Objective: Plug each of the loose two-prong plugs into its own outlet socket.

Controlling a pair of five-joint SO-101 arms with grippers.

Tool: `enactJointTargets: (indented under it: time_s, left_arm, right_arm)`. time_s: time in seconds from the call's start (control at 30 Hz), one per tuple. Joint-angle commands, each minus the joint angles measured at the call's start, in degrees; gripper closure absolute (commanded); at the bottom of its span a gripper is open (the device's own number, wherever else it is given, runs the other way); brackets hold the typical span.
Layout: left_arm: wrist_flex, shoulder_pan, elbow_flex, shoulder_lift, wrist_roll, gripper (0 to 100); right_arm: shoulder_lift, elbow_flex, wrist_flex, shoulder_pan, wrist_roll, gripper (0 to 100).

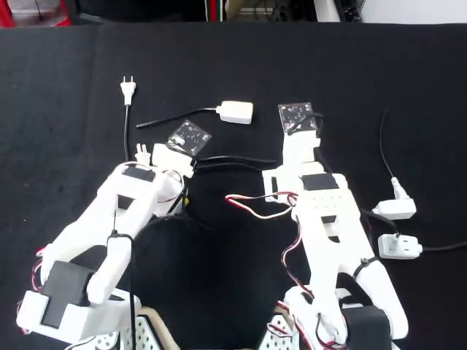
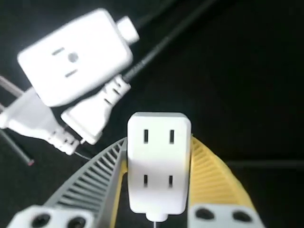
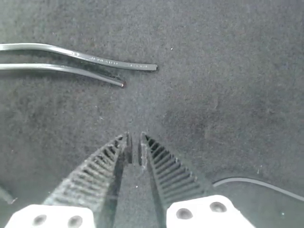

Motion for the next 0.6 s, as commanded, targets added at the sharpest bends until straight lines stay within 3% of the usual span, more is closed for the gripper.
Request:
enactJointTargets:
  time_s: [0.0,0.13,0.3,0.57]
  left_arm:
    - [7.03,0.57,-5.49,-0.53,-2.81,96]
    - [13.01,0.04,-7.34,-0.62,-6.24,97]
    - [14.77,0.48,-5.76,-3.08,-6.51,97]
    - [14.86,3.47,10.42,-31.82,-8.79,97]
  right_arm:
    - [-0.22,-0.22,-1.05,1.23,0.53,96.2]
    - [-0.57,-0.48,-1.05,3.78,0.53,96.2]
    - [-0.31,-0.48,-1.05,3.69,0.53,96.2]
    - [-0.31,-0.57,-1.05,3.69,0.53,96.2]
